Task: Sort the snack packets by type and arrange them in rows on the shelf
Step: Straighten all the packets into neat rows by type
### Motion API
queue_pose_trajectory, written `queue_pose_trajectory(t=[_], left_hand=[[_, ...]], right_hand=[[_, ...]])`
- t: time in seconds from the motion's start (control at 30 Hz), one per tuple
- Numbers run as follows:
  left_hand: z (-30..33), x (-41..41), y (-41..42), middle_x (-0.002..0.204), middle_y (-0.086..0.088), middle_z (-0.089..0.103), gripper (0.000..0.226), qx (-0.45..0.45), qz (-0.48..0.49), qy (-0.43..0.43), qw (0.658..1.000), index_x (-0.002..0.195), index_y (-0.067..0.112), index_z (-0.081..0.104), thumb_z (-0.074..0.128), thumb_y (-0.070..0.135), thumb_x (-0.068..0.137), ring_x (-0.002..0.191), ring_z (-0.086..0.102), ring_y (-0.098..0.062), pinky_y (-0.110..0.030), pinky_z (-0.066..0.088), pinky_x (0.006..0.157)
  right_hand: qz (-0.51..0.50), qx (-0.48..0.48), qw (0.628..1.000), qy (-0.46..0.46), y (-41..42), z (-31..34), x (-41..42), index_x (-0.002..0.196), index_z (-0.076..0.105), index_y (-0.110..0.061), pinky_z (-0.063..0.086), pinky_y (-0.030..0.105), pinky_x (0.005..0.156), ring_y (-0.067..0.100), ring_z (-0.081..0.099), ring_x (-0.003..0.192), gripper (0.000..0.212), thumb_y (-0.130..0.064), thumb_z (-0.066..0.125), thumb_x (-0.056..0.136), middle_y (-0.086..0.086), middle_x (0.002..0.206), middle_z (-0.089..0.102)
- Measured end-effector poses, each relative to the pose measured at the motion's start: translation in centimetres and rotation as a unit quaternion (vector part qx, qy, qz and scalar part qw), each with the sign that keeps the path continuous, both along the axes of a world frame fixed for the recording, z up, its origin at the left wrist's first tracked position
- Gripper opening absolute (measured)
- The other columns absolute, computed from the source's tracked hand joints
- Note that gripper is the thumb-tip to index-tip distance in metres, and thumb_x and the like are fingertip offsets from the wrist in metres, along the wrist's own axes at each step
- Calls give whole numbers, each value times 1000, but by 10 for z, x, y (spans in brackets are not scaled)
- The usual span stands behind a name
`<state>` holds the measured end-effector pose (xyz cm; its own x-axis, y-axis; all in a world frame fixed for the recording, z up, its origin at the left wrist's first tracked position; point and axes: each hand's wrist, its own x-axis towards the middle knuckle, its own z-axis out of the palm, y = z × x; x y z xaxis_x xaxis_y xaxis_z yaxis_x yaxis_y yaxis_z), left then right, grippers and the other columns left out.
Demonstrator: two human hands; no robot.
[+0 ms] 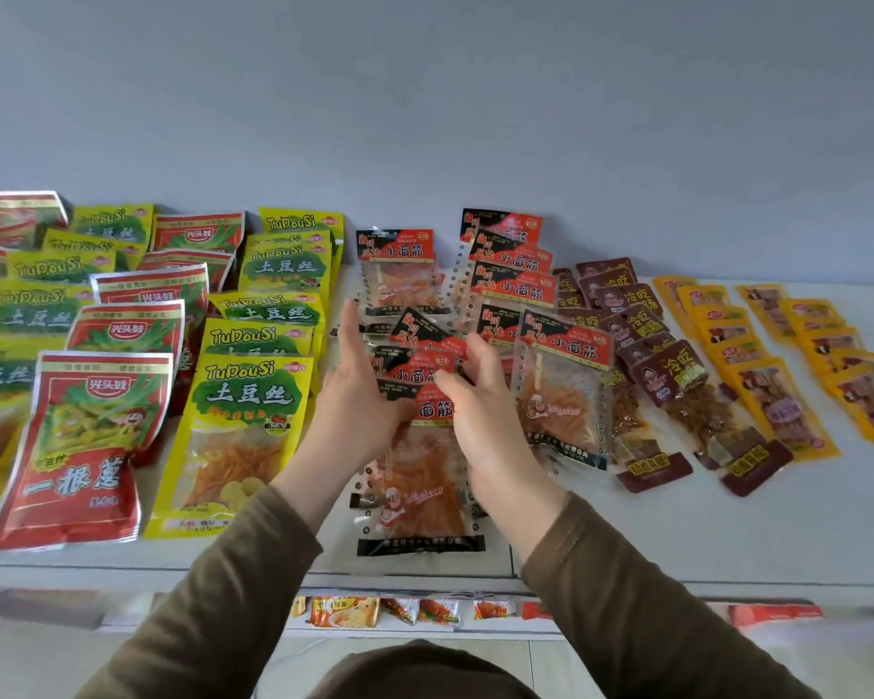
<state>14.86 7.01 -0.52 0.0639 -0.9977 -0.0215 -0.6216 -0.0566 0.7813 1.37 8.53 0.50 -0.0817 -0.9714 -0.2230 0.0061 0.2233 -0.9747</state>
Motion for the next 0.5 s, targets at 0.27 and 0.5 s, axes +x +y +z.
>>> queue_pose_trajectory(t=[0.27,0.5], left_hand=[[10,13,-5,109,-4,73,82,-43,60,236,969,140,49,29,72,-2,90,74,77,-20,-35,61,57],[16,7,-58,122,-9,67,102,-38,68,196,977,158,36,7,71,-4,89,92,75,-17,-36,63,70]], right_hand=[[-19,-97,994,36,-2,-3,-3,153,27,-40,36,30,115,5,29,144,62,-28,58,100,-19,159,26],[28,-44,996,72,-44,-3,3,157,19,-36,58,42,90,8,65,112,75,-2,54,100,-28,126,55]])
